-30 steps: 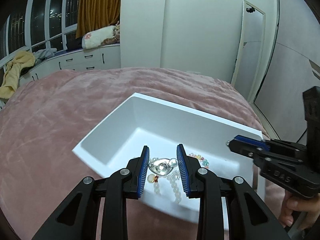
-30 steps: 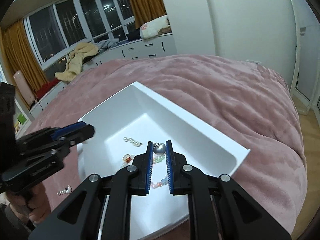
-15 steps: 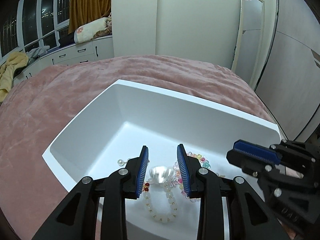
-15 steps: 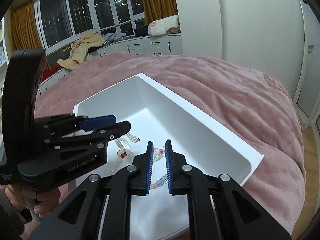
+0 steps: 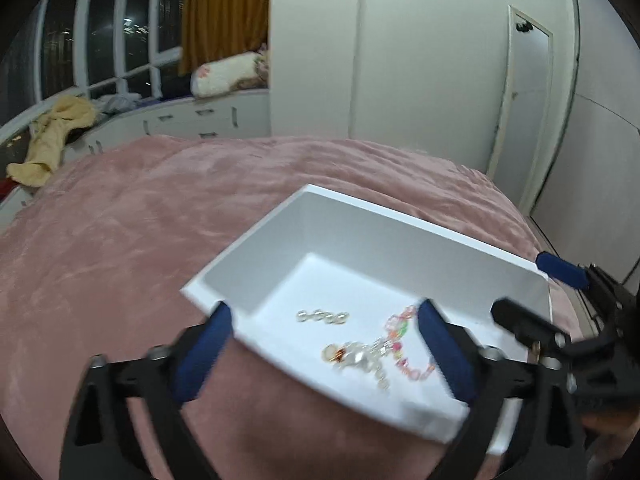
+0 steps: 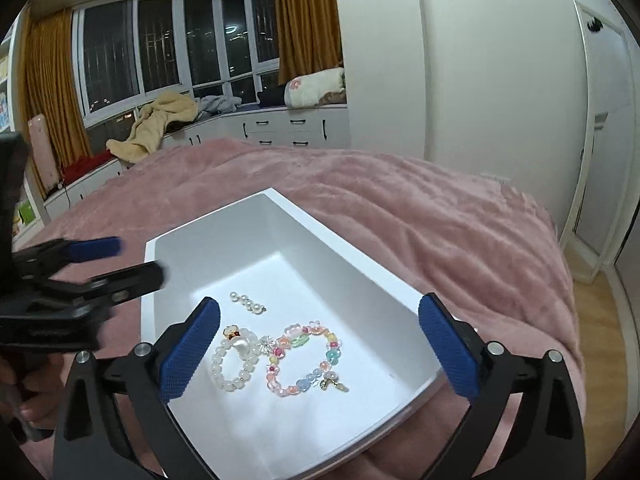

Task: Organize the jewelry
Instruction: 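Move both tools back to last pearl earring on bed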

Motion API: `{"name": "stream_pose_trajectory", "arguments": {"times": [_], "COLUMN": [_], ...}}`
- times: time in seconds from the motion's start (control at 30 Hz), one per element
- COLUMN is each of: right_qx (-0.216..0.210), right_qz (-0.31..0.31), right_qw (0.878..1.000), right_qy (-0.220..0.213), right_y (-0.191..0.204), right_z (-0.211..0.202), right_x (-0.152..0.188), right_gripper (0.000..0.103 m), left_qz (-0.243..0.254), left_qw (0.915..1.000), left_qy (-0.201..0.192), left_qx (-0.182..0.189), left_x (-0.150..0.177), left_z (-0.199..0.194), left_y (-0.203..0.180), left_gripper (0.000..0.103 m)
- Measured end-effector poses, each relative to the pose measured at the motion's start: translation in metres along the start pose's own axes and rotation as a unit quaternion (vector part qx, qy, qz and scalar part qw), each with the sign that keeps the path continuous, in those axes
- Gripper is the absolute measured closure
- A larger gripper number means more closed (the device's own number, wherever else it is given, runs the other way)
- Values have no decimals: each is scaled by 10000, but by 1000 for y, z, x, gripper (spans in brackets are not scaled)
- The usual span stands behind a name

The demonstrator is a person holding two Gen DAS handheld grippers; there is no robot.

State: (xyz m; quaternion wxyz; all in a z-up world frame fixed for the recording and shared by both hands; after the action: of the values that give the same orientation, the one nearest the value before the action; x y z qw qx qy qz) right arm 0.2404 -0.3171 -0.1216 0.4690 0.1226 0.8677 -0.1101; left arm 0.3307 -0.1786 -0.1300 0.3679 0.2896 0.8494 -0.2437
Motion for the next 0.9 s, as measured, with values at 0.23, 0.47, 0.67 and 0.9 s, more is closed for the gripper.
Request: {"name": "stream_pose_trajectory", "arguments": {"times": [0.23,0.47,0.67,0.9], "right_qx": [20,-889,-2253,-3051], "right_qz": [-263,-43,212,-274], "right_qw": [9990,9922,9716,9498], "right_qy": [-359,-868,-689,631], "right_y": [10,42,109,195], "right_z": [-26,-80,-110,-86], "right_x": [-12,-34,-38,9], "right_gripper": [5,5,5,5], "left_qz": [-215,-456,-358,-373], "left_qw": [9995,9973,9958,9942], "left_qy": [-151,-208,-15,202], "left_qx": [-155,-543,-848,-984], "left_x": [26,87,142,172], "left_z": [-60,-118,-137,-129], "left_y": [22,54,65,76], "left_gripper": [5,5,5,5]}}
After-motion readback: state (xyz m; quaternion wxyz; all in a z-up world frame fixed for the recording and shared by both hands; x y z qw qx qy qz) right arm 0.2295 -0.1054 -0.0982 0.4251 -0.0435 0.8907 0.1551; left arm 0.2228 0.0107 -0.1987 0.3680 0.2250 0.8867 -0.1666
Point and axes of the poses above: each gripper's, at about its wrist camera, not at the fingertips, and z roughly the way its jaws point, y to its left, x to its underside, the point moved 10 cm from there along z, roughly the way its jaws point, and after that the axes turned 15 degrees about x, right-handed, at the moved point
